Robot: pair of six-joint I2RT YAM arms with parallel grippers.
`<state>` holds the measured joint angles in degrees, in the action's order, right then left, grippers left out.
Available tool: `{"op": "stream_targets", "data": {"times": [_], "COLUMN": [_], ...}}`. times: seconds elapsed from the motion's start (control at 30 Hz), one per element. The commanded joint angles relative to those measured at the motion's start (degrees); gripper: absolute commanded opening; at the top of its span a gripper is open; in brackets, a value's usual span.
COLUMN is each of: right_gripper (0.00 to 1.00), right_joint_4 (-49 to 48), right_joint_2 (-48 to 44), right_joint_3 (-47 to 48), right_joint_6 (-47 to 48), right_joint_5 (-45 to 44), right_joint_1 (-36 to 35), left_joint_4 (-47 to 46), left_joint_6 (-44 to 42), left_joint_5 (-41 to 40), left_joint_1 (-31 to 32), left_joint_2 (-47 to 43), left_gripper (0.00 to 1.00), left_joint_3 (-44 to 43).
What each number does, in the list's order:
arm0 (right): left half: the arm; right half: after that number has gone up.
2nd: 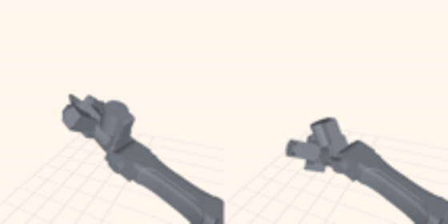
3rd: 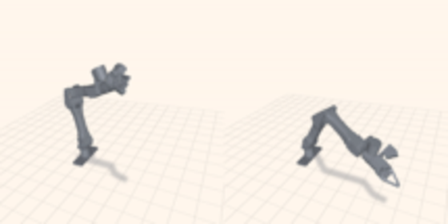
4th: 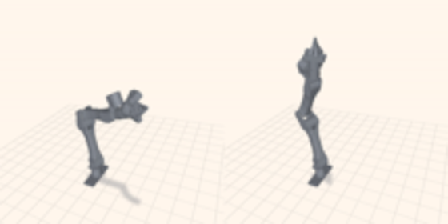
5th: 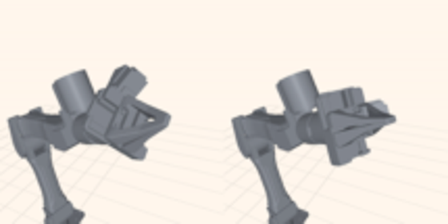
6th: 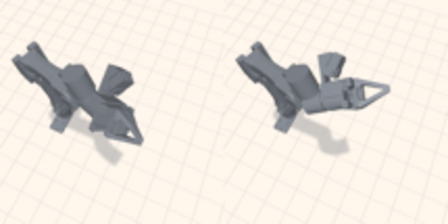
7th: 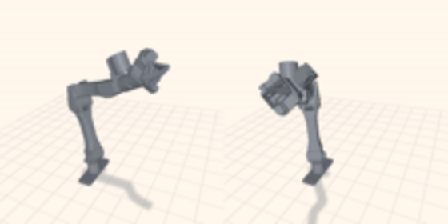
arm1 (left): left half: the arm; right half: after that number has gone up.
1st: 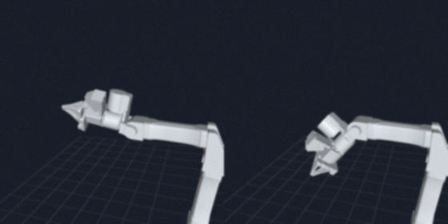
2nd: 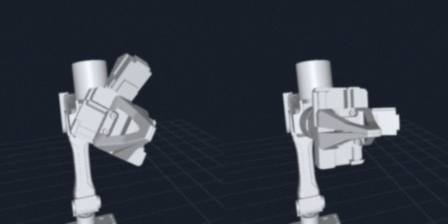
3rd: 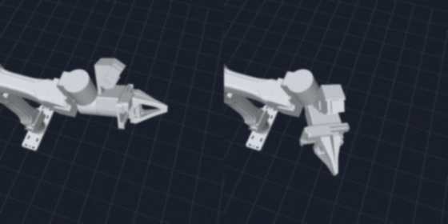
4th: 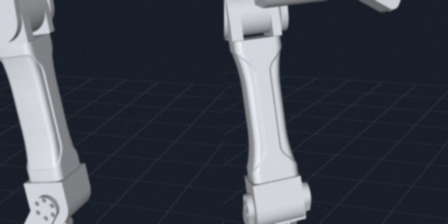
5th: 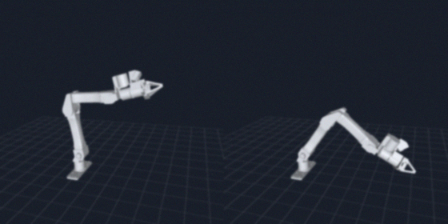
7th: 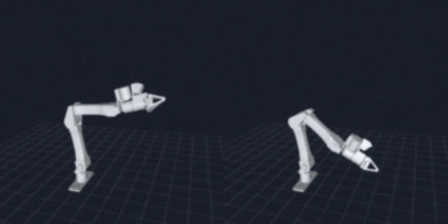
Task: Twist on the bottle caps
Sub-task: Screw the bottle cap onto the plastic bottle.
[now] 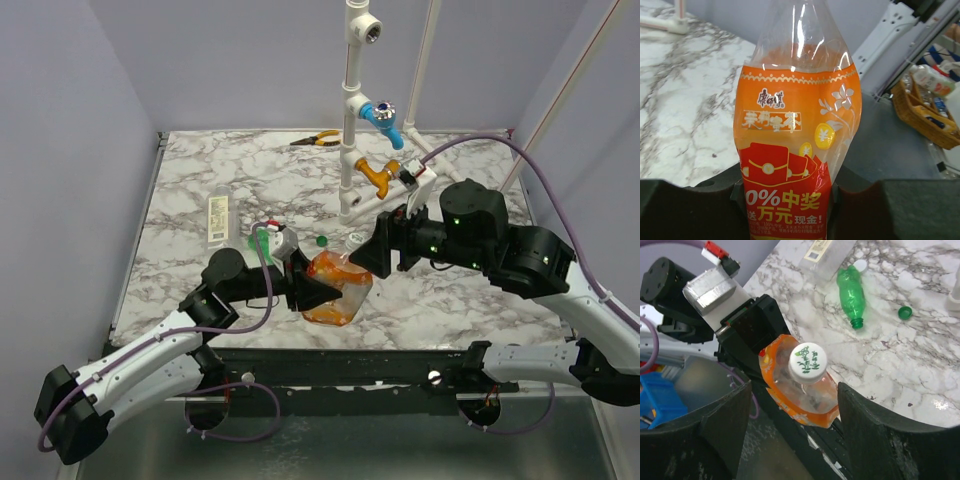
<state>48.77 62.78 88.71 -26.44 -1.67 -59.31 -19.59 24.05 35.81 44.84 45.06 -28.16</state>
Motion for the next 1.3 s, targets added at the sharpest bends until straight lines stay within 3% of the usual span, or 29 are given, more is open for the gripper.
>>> {"op": "stream_targets", "data": {"times": [0.0,0.33,0.73,0.87,1.03,1.27], "right_gripper": [0.69,0.58,0.30,0.15,0.03,0.01], "right_joint_4": [-2.75,-6.61,-5.06,-1.05,9.29,10.08], "right_joint_2": [-0.07,-0.57,-0.40,3.82,15.23,25.24], "right_joint_3": [-1.03,-1.33,-0.24,2.69,9.41,13.68], "right_joint_6": [2.04,1.59,-0.32,-5.13,-18.84,-25.81], "right_joint_5": [6.07,9.45,8.81,5.53,-6.23,-15.06], "right_joint_1": [-0.46,-0.46,-0.51,-0.47,-0.47,-0.47], "left_joint_4": [-8.53,-9.65,-9.73,-3.56,0.93,3.63], "left_joint_6": [6.55,7.76,7.39,2.36,-5.29,-15.36], "left_joint_5": [8.76,10.87,10.11,-1.12,-17.97,-34.90], "left_joint_1": [-0.30,-0.33,-0.32,-0.27,-0.09,2.84], "left_joint_2": [-1.11,-0.85,-0.90,-1.35,-2.87,-1.62], "left_gripper": [0.00,0.00,0.00,0.00,0.00,0.00], "left_joint_3": [-0.05,-0.37,-0.56,-1.67,-3.66,-8.10]}}
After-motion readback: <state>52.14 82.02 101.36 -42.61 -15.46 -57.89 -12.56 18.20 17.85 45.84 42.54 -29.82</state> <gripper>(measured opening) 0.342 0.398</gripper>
